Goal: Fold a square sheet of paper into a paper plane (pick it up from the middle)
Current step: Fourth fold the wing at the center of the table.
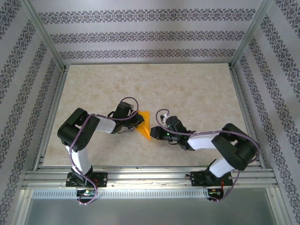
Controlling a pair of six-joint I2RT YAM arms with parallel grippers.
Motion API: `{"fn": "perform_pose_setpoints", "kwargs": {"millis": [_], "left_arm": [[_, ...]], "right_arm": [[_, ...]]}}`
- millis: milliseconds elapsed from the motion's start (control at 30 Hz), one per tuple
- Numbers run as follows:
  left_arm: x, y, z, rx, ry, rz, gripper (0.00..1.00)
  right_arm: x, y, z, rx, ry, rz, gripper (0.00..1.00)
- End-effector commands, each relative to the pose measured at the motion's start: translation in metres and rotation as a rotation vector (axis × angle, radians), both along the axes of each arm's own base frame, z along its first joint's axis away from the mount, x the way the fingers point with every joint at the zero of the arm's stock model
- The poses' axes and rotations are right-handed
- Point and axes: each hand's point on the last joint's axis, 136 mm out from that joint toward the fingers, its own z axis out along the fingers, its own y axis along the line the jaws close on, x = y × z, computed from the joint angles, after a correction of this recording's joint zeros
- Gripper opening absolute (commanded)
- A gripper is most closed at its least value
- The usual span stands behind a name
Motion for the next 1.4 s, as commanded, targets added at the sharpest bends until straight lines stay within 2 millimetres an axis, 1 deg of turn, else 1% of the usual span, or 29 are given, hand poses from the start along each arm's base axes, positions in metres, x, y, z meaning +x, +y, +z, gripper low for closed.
{"fn": "perform_pose_setpoints", "kwargs": {"millis": [0,100,133,267,367,633,833,967,1233,1367], "left_arm": [[-0.019,0.004,-0.024,0.053,0.072,-0.029,0.08],[-0.018,0.003,-0.023,0.048,0.069,-0.028,0.08],[-0.018,0.003,-0.023,0.048,0.068,-0.027,0.08],[-0.018,0.002,-0.022,0.046,0.066,-0.033,0.08],[-0.018,0.002,-0.022,0.048,0.066,-0.037,0.08],[-0.019,0.001,-0.023,0.046,0.069,-0.041,0.08],[-0.018,-0.001,-0.020,0.041,0.064,-0.044,0.08],[-0.018,0.000,-0.021,0.042,0.065,-0.044,0.08],[-0.019,0.001,-0.022,0.040,0.069,-0.036,0.07],[-0.018,0.000,-0.022,0.039,0.069,-0.035,0.07]], "right_arm": [[-0.002,0.008,0.011,0.014,0.037,0.047,0.17],[-0.004,0.019,0.013,0.048,0.074,0.082,0.08],[-0.005,0.023,0.014,0.062,0.086,0.093,0.07],[-0.006,0.033,0.010,0.062,0.127,0.121,0.05],[-0.006,0.037,0.005,0.034,0.154,0.129,0.05],[-0.004,0.040,-0.008,-0.064,0.230,0.160,0.05],[-0.006,0.043,-0.020,-0.078,0.283,0.174,0.05],[-0.006,0.041,-0.020,-0.068,0.278,0.154,0.04],[-0.015,0.038,-0.026,-0.064,0.310,0.169,0.05],[-0.019,0.033,-0.032,-0.072,0.324,0.156,0.05]]}}
